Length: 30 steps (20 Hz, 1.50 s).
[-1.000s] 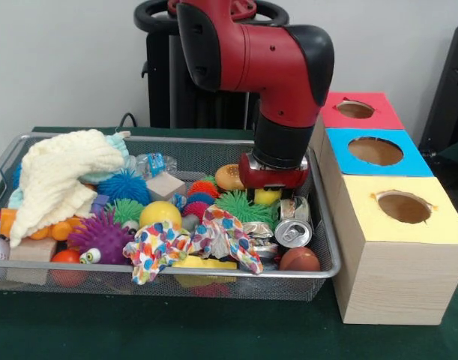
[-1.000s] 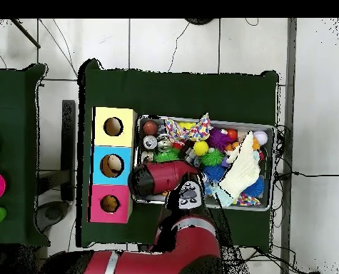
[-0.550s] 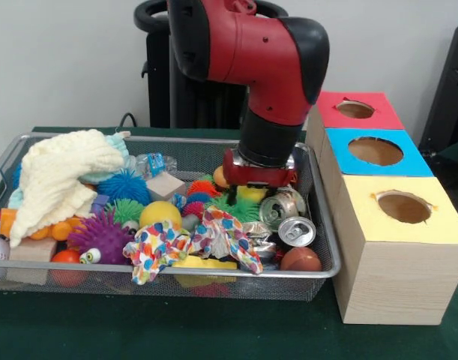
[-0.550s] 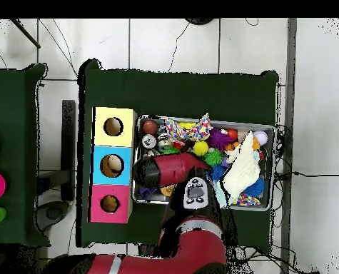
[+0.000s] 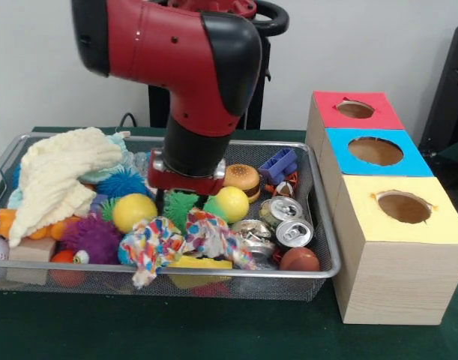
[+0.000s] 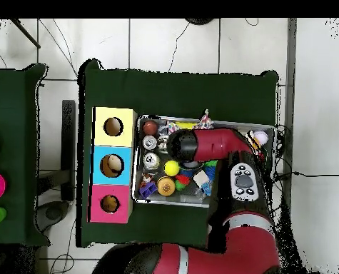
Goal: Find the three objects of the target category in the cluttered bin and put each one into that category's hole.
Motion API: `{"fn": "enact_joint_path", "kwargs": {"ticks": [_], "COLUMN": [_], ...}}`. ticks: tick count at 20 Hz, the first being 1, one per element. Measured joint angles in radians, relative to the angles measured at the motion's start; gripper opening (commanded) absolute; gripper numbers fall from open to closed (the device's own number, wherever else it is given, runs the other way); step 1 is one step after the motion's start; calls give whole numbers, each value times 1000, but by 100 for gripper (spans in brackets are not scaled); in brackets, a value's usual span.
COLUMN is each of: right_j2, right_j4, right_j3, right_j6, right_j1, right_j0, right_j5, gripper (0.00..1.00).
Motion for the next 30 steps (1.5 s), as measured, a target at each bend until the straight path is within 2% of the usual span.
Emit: {"fn": "enact_joint_path", "kwargs": {"ticks": [6,11,16,27,30], "right_j2": [46,54,53,52,52], "right_j4": [-43,-71,-73,-65,-54], "right_j3": [-79,-78,-24,98,126], "right_j6": [-1,-1,-1,-1,-1], "right_j1": [4,4,-32,-167,-197], "right_j0": [-50,-65,-54,50,62], "right_j5": [0,1,7,138,145], "gripper": [100,100,100,100,100]}}
